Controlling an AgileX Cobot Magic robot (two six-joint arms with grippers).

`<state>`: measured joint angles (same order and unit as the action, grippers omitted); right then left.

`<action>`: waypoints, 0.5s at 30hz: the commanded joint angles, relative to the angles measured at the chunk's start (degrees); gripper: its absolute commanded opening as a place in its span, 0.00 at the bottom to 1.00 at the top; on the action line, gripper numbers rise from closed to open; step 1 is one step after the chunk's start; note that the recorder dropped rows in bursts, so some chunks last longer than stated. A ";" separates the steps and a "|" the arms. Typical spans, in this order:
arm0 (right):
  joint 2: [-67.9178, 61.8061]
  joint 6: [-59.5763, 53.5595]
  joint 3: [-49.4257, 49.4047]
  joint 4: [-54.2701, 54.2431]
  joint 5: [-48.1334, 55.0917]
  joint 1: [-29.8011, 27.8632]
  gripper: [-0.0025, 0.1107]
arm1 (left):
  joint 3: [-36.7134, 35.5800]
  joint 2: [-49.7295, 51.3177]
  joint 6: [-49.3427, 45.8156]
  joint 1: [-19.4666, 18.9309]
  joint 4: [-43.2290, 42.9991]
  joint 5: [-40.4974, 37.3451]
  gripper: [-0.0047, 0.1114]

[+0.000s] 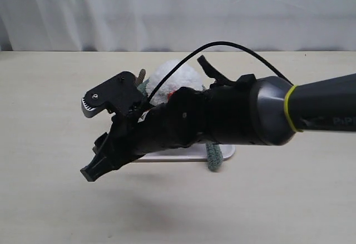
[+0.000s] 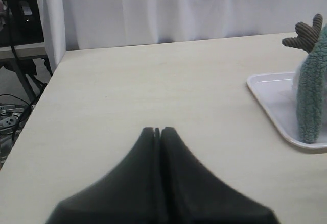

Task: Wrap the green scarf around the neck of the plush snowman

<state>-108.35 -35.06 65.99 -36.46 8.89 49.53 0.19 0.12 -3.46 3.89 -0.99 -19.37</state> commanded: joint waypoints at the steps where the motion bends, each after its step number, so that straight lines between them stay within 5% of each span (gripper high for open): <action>1: 0.54 2.76 -0.03 4.57 -7.95 0.60 0.45 | -0.19 -0.12 -0.14 -0.22 0.03 0.67 0.04; 9: 0.54 -15.41 -0.03 1.90 -23.49 0.60 0.45 | -0.19 -0.12 -0.14 -0.22 0.03 0.67 0.04; 15: 0.54 -58.27 2.13 -35.24 -47.08 2.68 0.45 | -0.19 -0.12 -0.14 -0.22 0.03 0.67 0.04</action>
<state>-108.35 -74.66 66.49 -54.51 -26.75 51.16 0.19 0.12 -3.46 3.89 -0.99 -19.37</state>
